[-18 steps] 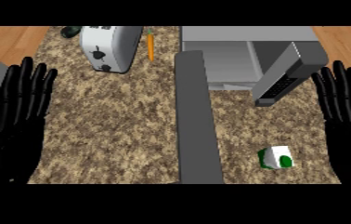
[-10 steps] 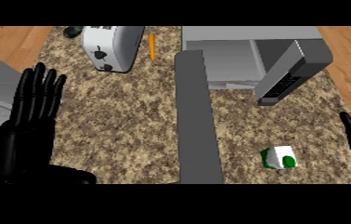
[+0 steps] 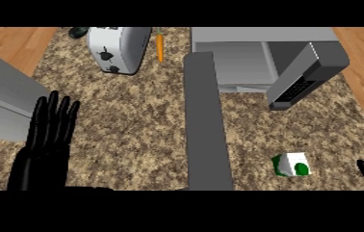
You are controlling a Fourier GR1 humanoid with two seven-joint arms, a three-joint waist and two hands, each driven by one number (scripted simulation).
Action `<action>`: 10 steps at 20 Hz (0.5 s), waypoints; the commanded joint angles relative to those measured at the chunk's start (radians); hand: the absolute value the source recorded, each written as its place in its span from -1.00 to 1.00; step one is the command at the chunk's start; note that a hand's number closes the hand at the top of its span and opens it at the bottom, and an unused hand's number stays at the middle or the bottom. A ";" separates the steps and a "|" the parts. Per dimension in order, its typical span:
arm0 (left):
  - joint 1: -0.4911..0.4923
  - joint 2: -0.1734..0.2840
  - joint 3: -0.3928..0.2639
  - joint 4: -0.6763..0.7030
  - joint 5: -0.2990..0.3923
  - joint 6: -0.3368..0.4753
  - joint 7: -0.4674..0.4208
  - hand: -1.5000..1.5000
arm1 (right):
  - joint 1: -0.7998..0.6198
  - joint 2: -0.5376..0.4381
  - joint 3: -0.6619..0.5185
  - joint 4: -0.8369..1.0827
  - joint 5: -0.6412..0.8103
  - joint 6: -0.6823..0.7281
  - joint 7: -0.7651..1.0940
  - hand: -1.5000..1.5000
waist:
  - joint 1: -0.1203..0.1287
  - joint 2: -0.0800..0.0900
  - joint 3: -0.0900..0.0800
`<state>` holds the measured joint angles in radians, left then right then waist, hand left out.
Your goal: Pick up the milk, place it into the microwave and close the microwave
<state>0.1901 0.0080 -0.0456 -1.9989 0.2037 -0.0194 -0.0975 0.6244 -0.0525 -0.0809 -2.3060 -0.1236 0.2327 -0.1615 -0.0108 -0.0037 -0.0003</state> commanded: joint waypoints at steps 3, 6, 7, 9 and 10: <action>0.171 0.018 -0.015 -0.029 0.032 -0.084 -0.096 -1.00 | 0.026 0.024 -0.052 0.124 0.010 0.050 -0.114 -1.00 | 0.010 0.001 0.000; 0.260 0.012 -0.048 -0.056 0.033 -0.113 -0.151 -1.00 | 0.004 0.005 -0.079 0.198 0.008 0.069 -0.122 -1.00 | 0.014 0.002 0.000; 0.182 -0.008 -0.087 0.008 -0.012 -0.041 -0.160 -1.00 | 0.032 0.032 -0.070 0.225 0.014 0.090 -0.192 -1.00 | 0.007 0.002 0.000; 0.180 0.013 -0.006 0.035 0.040 -0.097 -0.175 -1.00 | 0.019 0.010 -0.110 0.251 -0.012 0.102 -0.181 -1.00 | 0.008 0.002 0.000; 0.262 -0.008 -0.083 -0.033 0.017 -0.095 -0.180 -1.00 | -0.031 0.051 -0.020 0.316 0.078 0.029 -0.188 -1.00 | 0.014 0.002 0.000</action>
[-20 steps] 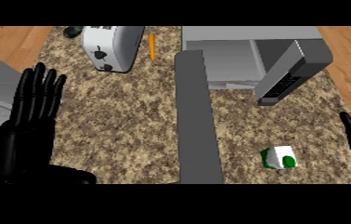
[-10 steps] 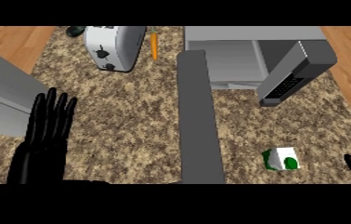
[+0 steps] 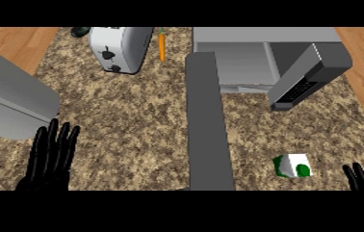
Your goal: Pick up the milk, place it into the microwave and close the microwave
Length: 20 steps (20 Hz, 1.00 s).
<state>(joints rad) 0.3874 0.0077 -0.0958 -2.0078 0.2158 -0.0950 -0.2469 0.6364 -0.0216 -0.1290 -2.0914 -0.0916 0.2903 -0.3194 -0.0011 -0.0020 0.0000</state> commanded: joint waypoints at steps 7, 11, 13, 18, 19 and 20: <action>0.092 0.022 0.014 -0.004 0.027 -0.061 -0.075 -1.00 | -0.149 0.000 -0.043 0.250 0.042 -0.065 -0.067 -1.00 | 0.004 0.001 0.000; 0.139 -0.005 -0.042 -0.026 -0.023 -0.026 -0.110 -1.00 | -0.178 0.019 -0.054 0.419 0.066 -0.126 -0.201 -1.00 | 0.005 0.001 0.001; 0.131 0.030 0.001 -0.028 0.029 -0.060 -0.091 -1.00 | -0.217 0.007 -0.073 0.556 0.095 -0.137 -0.296 -1.00 | 0.005 0.002 0.001; 0.214 0.037 -0.016 -0.074 0.033 -0.076 -0.104 -1.00 | -0.339 -0.034 -0.144 0.737 0.100 -0.175 -0.332 -1.00 | 0.009 0.001 0.001; 0.198 0.029 -0.018 -0.017 0.017 -0.087 -0.151 -1.00 | -0.319 -0.001 -0.107 0.715 0.137 -0.204 -0.342 -1.00 | 0.006 0.001 0.000; 0.175 0.013 -0.019 0.044 -0.003 -0.084 -0.191 -1.00 | -0.304 -0.041 -0.145 0.742 0.083 -0.141 -0.367 -1.00 | 0.004 0.001 0.000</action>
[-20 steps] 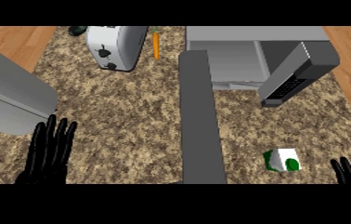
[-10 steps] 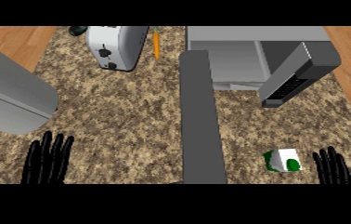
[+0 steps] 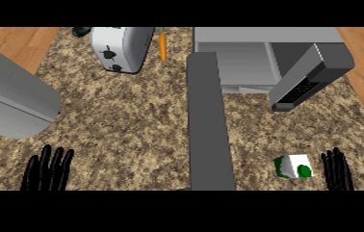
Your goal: Pick up the milk, place it into the microwave and close the microwave
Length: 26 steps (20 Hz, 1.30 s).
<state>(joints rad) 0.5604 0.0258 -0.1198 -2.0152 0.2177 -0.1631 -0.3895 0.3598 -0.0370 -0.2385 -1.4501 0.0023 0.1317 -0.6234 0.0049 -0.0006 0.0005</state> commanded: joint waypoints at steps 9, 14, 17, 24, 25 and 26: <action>0.027 -0.016 -0.027 0.061 -0.035 -0.010 -0.086 -1.00 | -0.188 -0.083 -0.093 0.474 0.018 -0.004 -0.293 -1.00 | 0.000 0.000 0.000; 0.145 0.000 -0.030 0.030 -0.022 -0.057 -0.141 -1.00 | -0.270 -0.116 -0.103 0.625 0.027 0.004 -0.365 -1.00 | 0.004 0.000 0.000; 0.075 0.012 0.008 0.101 -0.004 -0.074 -0.155 -1.00 | -0.313 -0.130 -0.096 0.720 0.048 -0.003 -0.427 -1.00 | 0.002 0.000 0.000; 0.023 0.026 0.043 0.015 0.043 -0.035 -0.036 -1.00 | -0.365 -0.119 -0.068 0.808 0.081 -0.009 -0.508 -1.00 | 0.000 0.001 0.000; 0.095 0.003 -0.005 0.045 -0.008 -0.053 -0.126 -1.00 | -0.324 -0.086 -0.058 0.778 0.079 -0.020 -0.528 -1.00 | 0.001 0.000 0.000; 0.034 0.023 0.036 0.071 0.044 -0.061 -0.078 -1.00 | -0.326 -0.100 -0.050 0.702 0.071 -0.007 -0.466 -1.00 | -0.004 0.000 -0.001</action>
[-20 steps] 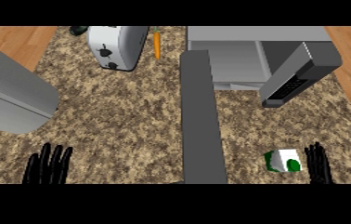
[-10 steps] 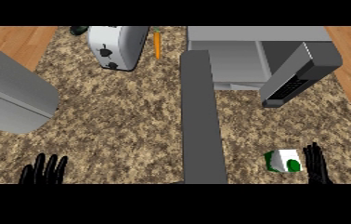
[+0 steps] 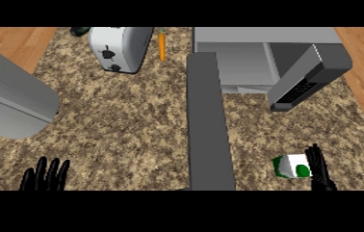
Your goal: Pick up the milk, place it into the microwave and close the microwave
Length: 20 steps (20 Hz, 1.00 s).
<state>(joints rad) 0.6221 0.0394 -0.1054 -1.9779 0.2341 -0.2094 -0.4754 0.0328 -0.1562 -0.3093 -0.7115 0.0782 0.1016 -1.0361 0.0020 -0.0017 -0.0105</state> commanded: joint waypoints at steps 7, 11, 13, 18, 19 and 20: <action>0.005 0.001 0.010 -0.019 0.011 0.000 0.004 -1.00 | -0.089 -0.022 -0.009 0.147 -0.025 0.046 -0.092 -1.00 | 0.005 0.002 0.011; 0.056 -0.010 -0.044 -0.074 -0.020 0.012 0.035 -1.00 | -0.144 0.025 -0.019 0.069 -0.047 -0.059 -0.009 -1.00 | 0.006 0.001 0.011; -0.018 -0.004 0.008 0.064 -0.001 -0.022 -0.047 -1.00 | -0.164 0.021 -0.052 0.169 -0.043 -0.100 -0.102 1.00 | 0.006 0.003 0.012; 0.075 0.008 -0.016 -0.022 -0.003 -0.036 -0.038 -1.00 | -0.195 -0.008 -0.037 0.173 0.009 -0.180 -0.078 1.00 | 0.009 0.002 0.011; 0.063 0.014 -0.017 -0.117 0.033 -0.009 0.063 -1.00 | -0.254 -0.042 -0.062 0.226 -0.004 -0.160 -0.059 1.00 | 0.012 0.004 0.012; 0.054 0.008 0.000 -0.013 0.010 -0.038 -0.042 -1.00 | -0.215 -0.004 -0.062 0.204 -0.004 -0.205 -0.119 1.00 | 0.009 0.003 0.012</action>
<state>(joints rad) 0.6762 0.0467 -0.1159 -2.0149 0.2401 -0.2337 -0.4870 -0.1523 -0.1633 -0.3499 -0.5541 0.0744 -0.0238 -1.0470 0.0096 -0.0010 -0.0051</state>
